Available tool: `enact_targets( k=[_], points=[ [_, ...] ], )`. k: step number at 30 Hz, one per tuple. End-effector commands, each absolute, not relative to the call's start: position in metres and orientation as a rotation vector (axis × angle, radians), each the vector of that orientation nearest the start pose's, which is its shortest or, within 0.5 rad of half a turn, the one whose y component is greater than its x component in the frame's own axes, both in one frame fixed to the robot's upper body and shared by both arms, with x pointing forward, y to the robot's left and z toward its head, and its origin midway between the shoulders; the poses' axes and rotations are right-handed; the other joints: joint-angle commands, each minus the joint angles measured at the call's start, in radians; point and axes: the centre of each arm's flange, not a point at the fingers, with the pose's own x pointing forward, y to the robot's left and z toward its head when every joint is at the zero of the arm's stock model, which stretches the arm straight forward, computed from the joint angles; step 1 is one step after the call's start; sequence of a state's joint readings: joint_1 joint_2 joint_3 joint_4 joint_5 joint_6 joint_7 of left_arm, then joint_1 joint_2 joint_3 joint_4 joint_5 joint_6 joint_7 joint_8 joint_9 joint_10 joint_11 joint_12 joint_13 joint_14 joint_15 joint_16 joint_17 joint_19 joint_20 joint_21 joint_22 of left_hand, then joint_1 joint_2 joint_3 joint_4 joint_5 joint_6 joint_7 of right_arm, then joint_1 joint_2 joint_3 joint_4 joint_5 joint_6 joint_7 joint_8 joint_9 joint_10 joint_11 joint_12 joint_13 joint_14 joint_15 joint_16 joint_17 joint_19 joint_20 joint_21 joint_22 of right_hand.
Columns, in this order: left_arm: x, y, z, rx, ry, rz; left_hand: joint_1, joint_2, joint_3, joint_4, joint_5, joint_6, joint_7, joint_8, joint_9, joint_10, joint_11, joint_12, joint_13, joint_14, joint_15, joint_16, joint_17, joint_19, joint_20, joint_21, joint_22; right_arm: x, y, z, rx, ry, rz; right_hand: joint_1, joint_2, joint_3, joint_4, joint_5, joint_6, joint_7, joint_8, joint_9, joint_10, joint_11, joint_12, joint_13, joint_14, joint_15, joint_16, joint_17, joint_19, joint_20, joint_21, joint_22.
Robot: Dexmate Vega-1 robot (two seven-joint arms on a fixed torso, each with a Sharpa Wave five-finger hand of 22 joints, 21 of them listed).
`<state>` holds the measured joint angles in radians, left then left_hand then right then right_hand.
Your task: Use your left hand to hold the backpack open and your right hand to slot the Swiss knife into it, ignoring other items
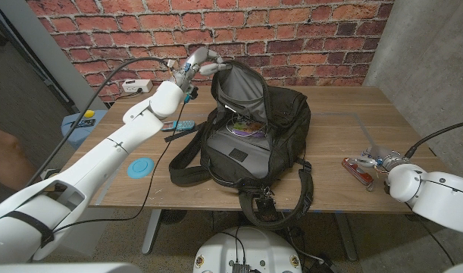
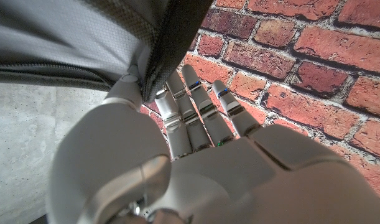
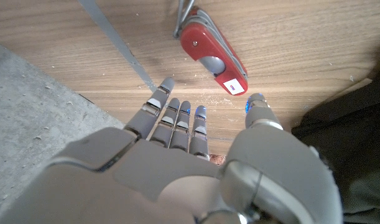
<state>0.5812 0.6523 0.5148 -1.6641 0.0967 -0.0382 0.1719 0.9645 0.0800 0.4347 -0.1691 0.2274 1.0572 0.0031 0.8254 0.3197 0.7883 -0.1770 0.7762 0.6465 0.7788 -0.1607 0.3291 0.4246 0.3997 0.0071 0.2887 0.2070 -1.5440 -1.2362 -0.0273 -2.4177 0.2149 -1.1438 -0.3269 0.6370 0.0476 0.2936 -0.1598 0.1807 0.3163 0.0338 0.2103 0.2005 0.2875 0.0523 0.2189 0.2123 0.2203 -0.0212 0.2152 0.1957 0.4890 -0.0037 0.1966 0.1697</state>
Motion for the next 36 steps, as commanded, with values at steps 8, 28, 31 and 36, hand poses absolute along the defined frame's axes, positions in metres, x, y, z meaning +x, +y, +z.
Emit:
enact_targets(
  k=[8,28,31,36],
  points=[
    [0.582,0.205,0.163,0.817,-0.974,-0.005,-0.003,0.008,0.017,0.006,0.003,-0.005,0.004,0.006,0.002,0.008,-0.005,-0.004,0.005,0.008,-0.001,-0.004,0.003,0.0,0.0,0.007,0.001,0.455,-0.38,-0.092,-1.155,0.223,-0.263,0.002,-0.008,-0.006,0.003,-0.005,0.0,0.001,-0.002,0.002,-0.002,0.004,-0.002,0.004,0.0,0.006,0.002,0.002,0.004,0.006,0.004,0.003],
    [0.586,0.21,0.162,0.811,-0.971,-0.007,-0.003,0.008,0.018,0.006,0.005,-0.007,0.003,0.008,0.002,0.01,-0.005,-0.006,0.005,0.01,-0.001,-0.006,0.005,-0.001,-0.001,0.009,0.001,0.462,-0.371,-0.09,-1.151,0.25,-0.231,0.002,-0.01,-0.01,0.006,-0.006,-0.012,0.006,-0.007,0.002,-0.008,0.018,-0.005,0.006,-0.007,0.012,-0.001,0.003,0.0,0.009,0.001,0.003],
    [0.586,0.21,0.162,0.812,-0.972,-0.009,-0.003,0.008,0.018,0.006,0.005,-0.006,0.004,0.008,0.001,0.007,-0.005,-0.007,0.005,0.01,-0.001,-0.006,0.006,-0.001,0.0,0.009,0.001,0.462,-0.371,-0.091,-1.15,0.254,-0.231,0.002,-0.01,-0.011,0.006,-0.006,-0.014,0.007,-0.007,0.002,-0.01,0.018,-0.006,0.006,-0.007,0.012,-0.002,0.003,0.0,0.008,0.001,0.003],
    [0.587,0.21,0.162,0.814,-0.972,-0.017,-0.003,0.008,0.019,0.006,0.005,-0.006,0.003,0.009,0.002,0.009,-0.005,-0.007,0.005,0.01,-0.001,-0.008,0.005,-0.001,0.0,0.01,0.001,0.461,-0.372,-0.094,-1.145,0.258,-0.231,0.002,-0.01,-0.012,0.007,-0.006,-0.014,0.006,-0.007,0.002,-0.01,0.017,-0.006,0.006,-0.007,0.012,-0.002,0.003,0.0,0.008,0.001,0.003]
  ],
)
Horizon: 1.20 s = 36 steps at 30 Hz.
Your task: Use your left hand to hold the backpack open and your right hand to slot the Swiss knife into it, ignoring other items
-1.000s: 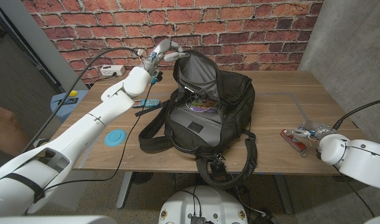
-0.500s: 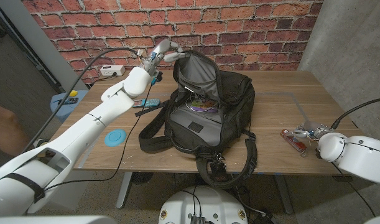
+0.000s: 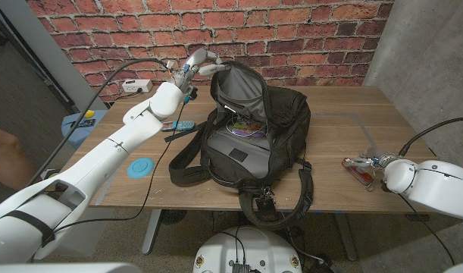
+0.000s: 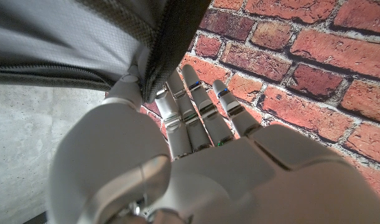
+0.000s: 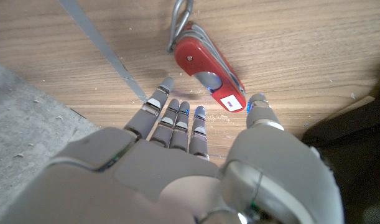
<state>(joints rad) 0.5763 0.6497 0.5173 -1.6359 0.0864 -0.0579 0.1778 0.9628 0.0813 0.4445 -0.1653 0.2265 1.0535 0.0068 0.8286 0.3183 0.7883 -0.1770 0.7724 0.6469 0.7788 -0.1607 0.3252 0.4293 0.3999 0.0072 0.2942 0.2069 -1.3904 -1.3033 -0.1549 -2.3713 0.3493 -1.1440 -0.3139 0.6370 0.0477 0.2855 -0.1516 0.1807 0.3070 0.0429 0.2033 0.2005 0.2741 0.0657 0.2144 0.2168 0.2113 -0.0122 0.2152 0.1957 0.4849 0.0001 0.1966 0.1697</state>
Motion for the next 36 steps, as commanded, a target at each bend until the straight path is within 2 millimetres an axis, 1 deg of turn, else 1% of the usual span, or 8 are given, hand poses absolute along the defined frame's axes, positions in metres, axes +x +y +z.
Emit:
enact_targets(
  k=[1,18,25,29,36],
  points=[
    [0.587,0.21,0.162,0.815,-0.973,-0.018,-0.001,0.007,0.009,0.002,0.006,-0.003,-0.001,0.007,0.004,0.009,-0.005,-0.003,0.005,0.009,-0.001,-0.003,0.002,-0.001,0.0,0.005,0.002,0.461,-0.372,-0.095,-1.145,0.259,-0.231,0.003,-0.01,-0.004,-0.001,-0.006,-0.004,-0.002,0.0,0.002,0.003,0.003,-0.002,0.002,0.002,0.003,-0.002,0.003,0.004,0.005,0.001,0.003],
    [0.59,0.209,0.159,0.816,-0.975,-0.037,-0.001,0.007,0.009,0.002,0.006,-0.003,-0.001,0.007,0.0,0.009,-0.004,-0.005,0.006,0.01,-0.002,-0.005,0.004,-0.002,-0.001,0.006,0.002,0.452,-0.376,-0.097,-1.161,0.289,-0.25,0.006,-0.01,-0.005,-0.002,-0.005,-0.003,-0.003,0.001,0.003,0.004,0.002,-0.001,0.002,0.003,0.004,-0.002,0.003,0.005,0.005,0.0,0.003],
    [0.59,0.208,0.159,0.816,-0.975,-0.037,-0.002,0.007,0.009,0.003,0.006,-0.004,0.0,0.007,0.001,0.008,-0.006,-0.005,0.009,0.01,-0.002,-0.005,0.006,-0.003,-0.001,0.006,0.001,0.453,-0.373,-0.094,-1.188,0.283,-0.266,0.014,-0.012,-0.005,-0.005,-0.005,0.009,-0.004,0.006,0.003,0.032,0.002,0.011,0.006,0.008,0.004,-0.001,0.002,0.01,0.006,0.002,0.003],
    [0.59,0.209,0.158,0.816,-0.972,-0.039,-0.001,0.007,0.009,0.002,0.006,-0.006,-0.002,0.007,0.001,0.006,-0.004,-0.006,0.009,0.009,-0.002,-0.005,0.008,-0.003,-0.001,0.007,0.002,0.455,-0.369,-0.092,-1.208,0.284,-0.267,0.019,-0.017,-0.006,-0.007,-0.004,0.022,0.005,0.011,0.003,0.046,0.006,0.017,0.009,0.015,0.004,0.0,0.001,0.017,0.007,0.003,0.003],
    [0.591,0.21,0.158,0.815,-0.968,-0.038,0.0,0.007,0.009,0.001,0.006,-0.004,0.001,0.009,0.001,0.007,-0.005,-0.006,0.009,0.009,-0.002,-0.006,0.008,-0.003,-0.002,0.007,0.002,0.457,-0.366,-0.09,-1.223,0.296,-0.278,0.034,-0.044,-0.014,-0.014,0.003,0.064,0.011,0.025,0.004,0.092,0.008,0.037,0.02,0.044,0.013,0.006,-0.001,0.042,0.009,0.009,0.003]
  ],
)
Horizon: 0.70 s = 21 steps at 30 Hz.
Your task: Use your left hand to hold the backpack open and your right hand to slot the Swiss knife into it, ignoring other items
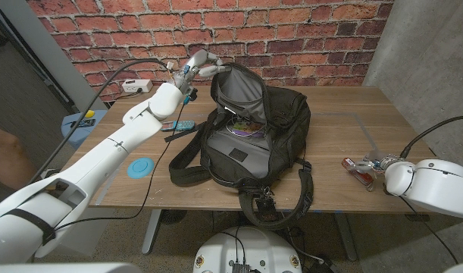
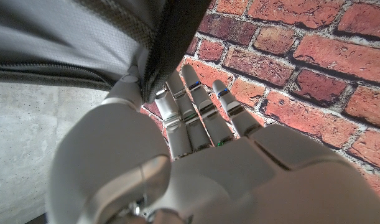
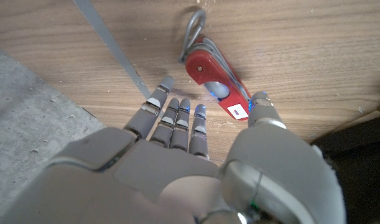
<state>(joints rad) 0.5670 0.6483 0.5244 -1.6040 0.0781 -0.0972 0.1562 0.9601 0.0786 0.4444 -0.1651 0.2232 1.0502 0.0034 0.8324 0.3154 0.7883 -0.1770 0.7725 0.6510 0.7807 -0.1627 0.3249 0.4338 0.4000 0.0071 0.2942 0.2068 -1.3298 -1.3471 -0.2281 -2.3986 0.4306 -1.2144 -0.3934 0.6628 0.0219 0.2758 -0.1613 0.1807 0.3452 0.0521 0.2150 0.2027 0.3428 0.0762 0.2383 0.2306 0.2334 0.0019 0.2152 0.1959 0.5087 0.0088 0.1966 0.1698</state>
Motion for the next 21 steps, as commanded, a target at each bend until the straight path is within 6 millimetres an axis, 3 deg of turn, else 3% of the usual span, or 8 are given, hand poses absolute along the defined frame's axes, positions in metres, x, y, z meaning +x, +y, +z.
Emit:
enact_targets(
  k=[1,13,21],
  points=[
    [0.591,0.2103,0.1577,0.816,-0.968,-0.038,0.002,0.009,0.01,0.001,0.01,-0.001,0.003,0.005,0.003,0.007,-0.005,-0.007,0.004,0.008,0.0,-0.006,0.003,-0.003,-0.002,0.007,0.002,0.4568,-0.3647,-0.0897,-1.225,0.299,-0.283,0.013,-0.024,-0.006,-0.005,0.005,0.039,0.006,0.017,0.002,0.04,0.004,0.019,0.009,0.03,0.0,0.008,-0.001,0.021,0.001,0.009,0.003],
    [0.5944,0.2082,0.1585,0.814,-0.97,-0.054,0.003,0.009,0.011,0.001,0.01,-0.002,0.002,0.006,0.003,0.009,-0.006,-0.008,0.004,0.008,0.0,-0.008,0.004,-0.003,-0.002,0.009,0.002,0.4529,-0.3575,-0.0879,-1.232,0.338,-0.3,0.028,-0.05,-0.016,-0.001,0.017,0.111,0.004,0.038,0.003,0.109,-0.006,0.047,0.025,0.085,-0.004,0.022,0.001,0.054,0.006,0.013,0.003],
    [0.5942,0.2056,0.1584,0.816,-0.977,-0.072,0.002,0.009,0.01,0.001,0.01,-0.003,0.003,0.005,0.0,0.007,-0.004,-0.008,0.007,0.007,0.0,-0.008,0.006,-0.004,-0.002,0.009,0.002,0.4521,-0.3551,-0.0913,-1.237,0.348,-0.294,0.031,-0.054,-0.02,0.003,0.02,0.123,0.005,0.038,0.003,0.131,-0.007,0.057,0.032,0.113,-0.016,0.03,0.004,0.064,0.008,0.013,0.004]
  ],
)
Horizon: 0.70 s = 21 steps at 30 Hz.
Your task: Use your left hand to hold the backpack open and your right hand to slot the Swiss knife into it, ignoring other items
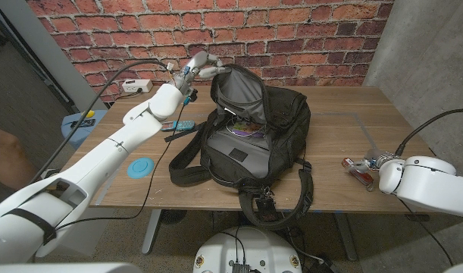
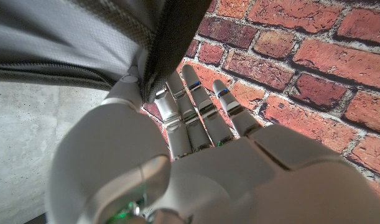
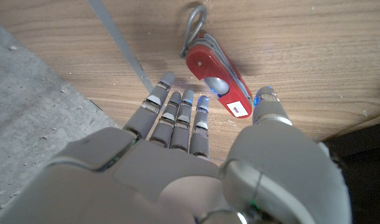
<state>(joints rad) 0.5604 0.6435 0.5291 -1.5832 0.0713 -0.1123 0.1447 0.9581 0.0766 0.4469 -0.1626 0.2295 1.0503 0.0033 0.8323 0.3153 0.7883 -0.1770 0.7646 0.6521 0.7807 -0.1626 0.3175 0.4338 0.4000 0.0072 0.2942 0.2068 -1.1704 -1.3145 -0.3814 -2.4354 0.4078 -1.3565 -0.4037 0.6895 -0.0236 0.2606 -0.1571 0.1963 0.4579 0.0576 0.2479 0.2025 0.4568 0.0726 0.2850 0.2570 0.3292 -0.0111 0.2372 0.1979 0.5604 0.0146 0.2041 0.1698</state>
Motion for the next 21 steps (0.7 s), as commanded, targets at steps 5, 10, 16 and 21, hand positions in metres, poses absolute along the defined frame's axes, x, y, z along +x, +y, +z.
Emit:
enact_targets(
  k=[5,10,16,21],
  points=[
    [0.592,0.205,0.158,0.819,-0.987,-0.076,0.004,0.011,0.008,-0.001,0.004,-0.003,0.003,0.005,0.0,0.008,-0.006,0.0,0.006,0.008,-0.001,-0.002,0.005,-0.004,-0.002,0.01,0.002,0.454,-0.353,-0.093,-1.256,0.354,-0.3,0.006,-0.012,-0.007,-0.001,0.006,0.012,-0.001,0.004,0.003,0.024,-0.004,0.014,0.01,0.026,-0.007,0.011,0.003,0.019,0.005,0.007,0.004],
    [0.589,0.205,0.159,0.823,-0.991,-0.075,0.003,0.012,0.008,0.0,0.004,-0.003,0.003,0.006,0.001,0.008,-0.006,-0.001,0.005,0.008,-0.001,-0.002,0.007,-0.004,-0.002,0.01,0.002,0.459,-0.351,-0.095,-1.271,0.368,-0.3,0.007,-0.014,-0.009,0.0,0.007,0.013,0.002,0.002,0.003,0.027,-0.002,0.017,0.013,0.029,-0.004,0.01,0.004,0.02,0.006,0.006,0.004],
    [0.587,0.205,0.157,0.823,-0.989,-0.073,0.003,0.011,0.008,-0.001,0.004,-0.002,0.003,0.007,0.0,0.009,-0.004,-0.001,0.005,0.008,-0.001,-0.003,0.008,-0.003,-0.003,0.011,0.002,0.464,-0.35,-0.095,-1.289,0.376,-0.318,0.011,-0.017,-0.011,0.001,0.01,0.028,0.001,0.004,0.004,0.044,-0.008,0.029,0.021,0.051,-0.011,0.017,0.007,0.028,0.009,0.006,0.004],
    [0.587,0.206,0.157,0.821,-0.989,-0.07,0.003,0.011,0.008,-0.001,0.004,-0.002,0.003,0.007,-0.001,0.008,-0.006,-0.002,0.005,0.008,-0.002,-0.003,0.008,-0.003,-0.003,0.011,0.002,0.467,-0.349,-0.095,-1.307,0.378,-0.336,0.029,-0.018,-0.01,-0.002,0.015,0.06,-0.008,0.01,0.005,0.08,-0.015,0.051,0.034,0.08,-0.028,0.025,0.011,0.049,0.002,0.01,0.004]
  ],
)
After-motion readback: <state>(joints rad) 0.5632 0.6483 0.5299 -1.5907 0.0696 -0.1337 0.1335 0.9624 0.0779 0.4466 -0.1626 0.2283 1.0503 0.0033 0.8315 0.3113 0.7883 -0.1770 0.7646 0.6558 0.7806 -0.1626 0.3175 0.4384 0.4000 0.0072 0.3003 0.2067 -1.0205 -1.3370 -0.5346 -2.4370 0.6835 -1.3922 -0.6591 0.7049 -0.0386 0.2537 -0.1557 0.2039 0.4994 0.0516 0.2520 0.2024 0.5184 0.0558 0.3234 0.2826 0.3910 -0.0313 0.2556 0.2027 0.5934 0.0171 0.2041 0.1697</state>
